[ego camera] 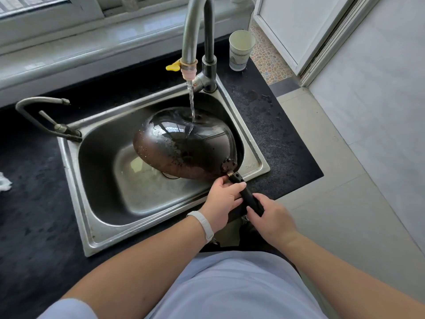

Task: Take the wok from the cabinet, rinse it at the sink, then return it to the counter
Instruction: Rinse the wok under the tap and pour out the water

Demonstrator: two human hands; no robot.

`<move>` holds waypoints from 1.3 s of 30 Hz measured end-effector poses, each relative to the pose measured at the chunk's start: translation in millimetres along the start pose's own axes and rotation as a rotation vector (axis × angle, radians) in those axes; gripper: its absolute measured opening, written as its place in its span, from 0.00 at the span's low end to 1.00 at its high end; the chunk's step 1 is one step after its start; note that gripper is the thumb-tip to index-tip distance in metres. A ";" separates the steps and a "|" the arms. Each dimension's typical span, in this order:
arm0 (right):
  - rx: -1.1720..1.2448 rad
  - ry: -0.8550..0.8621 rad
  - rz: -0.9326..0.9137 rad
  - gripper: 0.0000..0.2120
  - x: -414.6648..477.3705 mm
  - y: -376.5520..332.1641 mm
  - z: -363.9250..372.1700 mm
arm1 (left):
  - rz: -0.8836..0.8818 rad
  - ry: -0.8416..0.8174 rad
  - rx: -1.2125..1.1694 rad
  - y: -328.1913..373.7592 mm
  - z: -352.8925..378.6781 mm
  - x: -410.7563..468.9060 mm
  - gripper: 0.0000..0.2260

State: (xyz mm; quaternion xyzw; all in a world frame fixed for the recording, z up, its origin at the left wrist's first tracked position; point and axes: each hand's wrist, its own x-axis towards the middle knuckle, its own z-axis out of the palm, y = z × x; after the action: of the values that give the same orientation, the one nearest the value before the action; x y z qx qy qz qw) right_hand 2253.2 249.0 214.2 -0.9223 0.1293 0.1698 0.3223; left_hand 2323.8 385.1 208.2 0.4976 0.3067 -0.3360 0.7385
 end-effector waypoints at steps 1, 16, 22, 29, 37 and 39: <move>-0.010 0.003 -0.010 0.16 -0.8 0.3 0.0 | -0.007 -0.005 -0.013 1.1 -0.6 0.1 0.16; -0.194 0.143 -0.111 0.17 -14.0 13.6 -2.0 | -0.039 -0.088 -0.130 -4.5 0.9 -16.6 0.06; -0.265 0.252 -0.255 0.14 -8.5 19.9 -11.9 | -0.007 -0.049 -0.243 -2.5 11.9 -26.2 0.09; -0.375 0.321 -0.331 0.18 -13.9 26.8 -31.7 | 0.015 -0.031 -0.313 -7.2 32.5 -30.5 0.17; -0.379 0.331 -0.348 0.22 -11.6 35.4 -58.7 | 0.038 -0.063 -0.288 -9.4 60.0 -29.4 0.08; -0.354 0.323 -0.317 0.21 -13.3 37.9 -64.2 | 0.039 -0.073 -0.272 -9.8 65.0 -28.7 0.09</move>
State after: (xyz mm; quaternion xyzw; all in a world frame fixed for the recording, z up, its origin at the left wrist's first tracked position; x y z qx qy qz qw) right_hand 2242.7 181.0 245.7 -0.9880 0.0015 -0.0118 0.1540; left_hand 2306.8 326.7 246.2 0.3862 0.3127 -0.2947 0.8162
